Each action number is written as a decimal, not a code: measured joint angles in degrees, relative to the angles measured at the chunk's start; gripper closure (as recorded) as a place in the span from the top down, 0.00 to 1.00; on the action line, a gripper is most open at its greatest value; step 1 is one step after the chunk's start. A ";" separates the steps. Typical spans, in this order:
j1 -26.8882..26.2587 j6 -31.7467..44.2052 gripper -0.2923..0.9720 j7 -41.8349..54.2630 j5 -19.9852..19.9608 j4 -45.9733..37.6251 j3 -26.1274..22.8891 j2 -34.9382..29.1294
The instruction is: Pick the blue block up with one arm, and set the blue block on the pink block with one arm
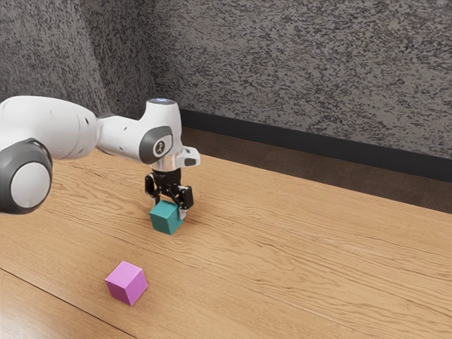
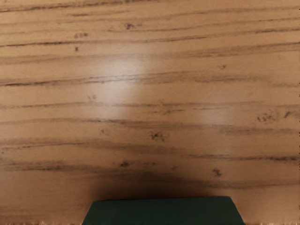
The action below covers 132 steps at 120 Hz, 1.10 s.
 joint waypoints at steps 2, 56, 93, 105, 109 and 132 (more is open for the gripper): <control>0.01 0.02 0.77 0.06 -0.08 -0.05 0.00 -0.06; -0.07 0.22 0.70 1.14 -0.54 -2.80 -0.03 -2.02; -0.41 0.27 0.54 1.41 0.02 -2.89 -0.10 -2.13; -0.46 0.20 0.53 1.37 0.12 -2.84 -0.11 -3.11; -0.71 0.11 0.53 1.34 0.06 -2.86 -0.14 -4.05; -2.94 -0.39 0.53 0.67 -0.42 -14.49 -0.35 -17.79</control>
